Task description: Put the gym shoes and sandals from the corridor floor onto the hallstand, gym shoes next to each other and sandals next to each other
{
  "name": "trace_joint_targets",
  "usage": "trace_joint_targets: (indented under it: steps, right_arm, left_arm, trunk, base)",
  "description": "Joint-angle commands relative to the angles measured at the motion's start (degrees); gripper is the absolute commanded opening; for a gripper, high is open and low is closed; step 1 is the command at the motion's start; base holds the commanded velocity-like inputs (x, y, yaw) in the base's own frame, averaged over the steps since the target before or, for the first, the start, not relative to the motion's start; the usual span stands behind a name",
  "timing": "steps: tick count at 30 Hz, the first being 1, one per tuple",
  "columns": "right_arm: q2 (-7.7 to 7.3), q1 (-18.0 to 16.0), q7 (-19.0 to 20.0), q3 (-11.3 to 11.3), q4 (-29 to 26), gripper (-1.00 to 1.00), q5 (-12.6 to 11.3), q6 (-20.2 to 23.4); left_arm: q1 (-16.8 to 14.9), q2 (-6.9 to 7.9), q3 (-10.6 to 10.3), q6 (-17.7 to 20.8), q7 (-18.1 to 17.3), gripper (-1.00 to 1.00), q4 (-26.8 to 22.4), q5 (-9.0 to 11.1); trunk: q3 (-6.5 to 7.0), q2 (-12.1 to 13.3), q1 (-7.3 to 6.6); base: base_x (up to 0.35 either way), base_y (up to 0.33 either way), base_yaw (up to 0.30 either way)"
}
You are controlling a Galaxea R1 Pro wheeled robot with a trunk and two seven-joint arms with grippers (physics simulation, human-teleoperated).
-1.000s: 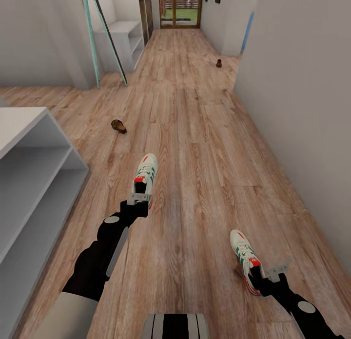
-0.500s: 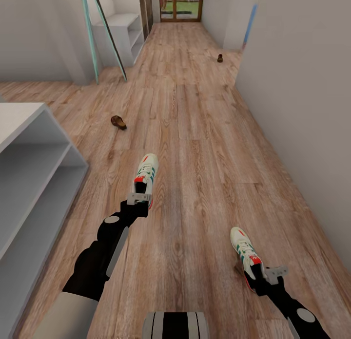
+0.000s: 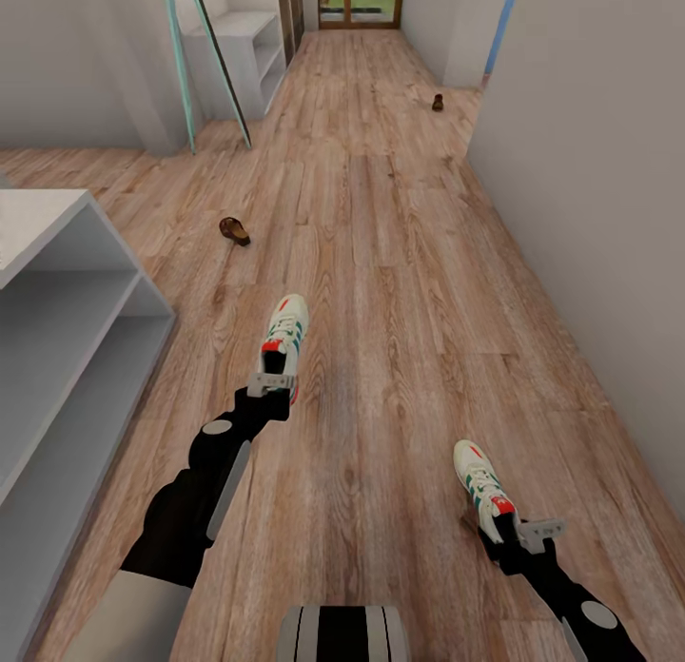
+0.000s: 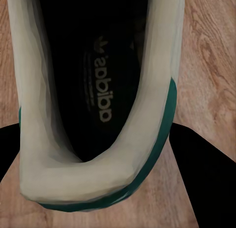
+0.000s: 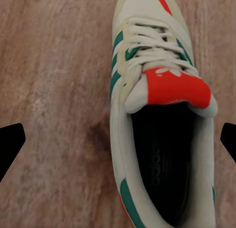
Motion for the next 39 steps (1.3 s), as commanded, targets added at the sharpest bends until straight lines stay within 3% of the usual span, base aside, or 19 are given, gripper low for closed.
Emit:
trace_joint_targets:
  steps: [1, 5, 7, 11, 13, 28, 34, 39]
  right_arm:
    - [0.01, -0.03, 0.34, -0.35, -0.02, 1.00, 0.60, -0.27]
    - [-0.19, -0.03, 0.34, -1.78, -0.14, 1.00, 0.59, -0.27]
    - [-0.24, -0.03, 0.37, -5.15, -0.19, 1.00, 0.64, -0.27]
    - [-0.27, -0.03, 0.51, -9.79, -0.18, 1.00, 0.67, -0.23]
    - [-0.17, -0.03, 0.56, -10.73, -0.16, 1.00, 0.70, -0.23]
    - [1.17, -0.03, 0.75, -11.48, 0.21, 1.00, 0.85, -0.18]
    - [1.40, -0.03, 0.71, -11.40, 0.14, 1.00, 0.85, -0.18]
    - [1.54, -0.03, 0.70, -11.39, 0.04, 1.00, 0.85, -0.18]
  left_arm:
    - [0.00, 0.02, -0.01, 0.31, 0.06, -1.00, -0.14, 0.05]
    - [0.04, 0.06, -0.05, 0.27, 0.06, -1.00, -0.22, 0.03]
    - [0.05, 0.07, -0.03, 0.31, 0.06, -1.00, -0.24, -0.02]
    - [0.05, 0.07, 0.01, 0.32, 0.06, -1.00, -0.22, -0.04]
    - [0.05, 0.07, 0.01, 0.33, 0.06, -1.00, -0.22, -0.03]
    - [0.05, 0.07, 0.02, 0.33, 0.06, -1.00, -0.25, -0.05]
    - [0.05, 0.07, 0.08, 0.33, 0.06, -1.00, -0.24, -0.05]
    - [0.05, 0.07, 0.10, 0.33, 0.06, -1.00, -0.32, -0.07]
  trunk:
    - [-0.04, -0.01, -0.01]
    - [-0.04, -0.01, -0.01]
    - [-0.04, -0.01, -0.01]
    - [-0.04, -0.01, -0.01]
    - [-0.04, -0.01, -0.01]
    - [-0.04, -0.01, -0.01]
    - [-1.62, -0.09, 0.14]
    - [-1.88, -0.09, 0.14]
  base:
    - [0.000, 0.000, 0.002]
    - [0.000, 0.000, 0.001]
    - [0.000, 0.000, 0.000]
    - [0.000, 0.000, 0.000]
    - [0.000, 0.000, 0.000]
    - [0.000, 0.000, 0.000]
    - [0.000, 0.000, 0.000]
    - [0.000, 0.000, 0.000]
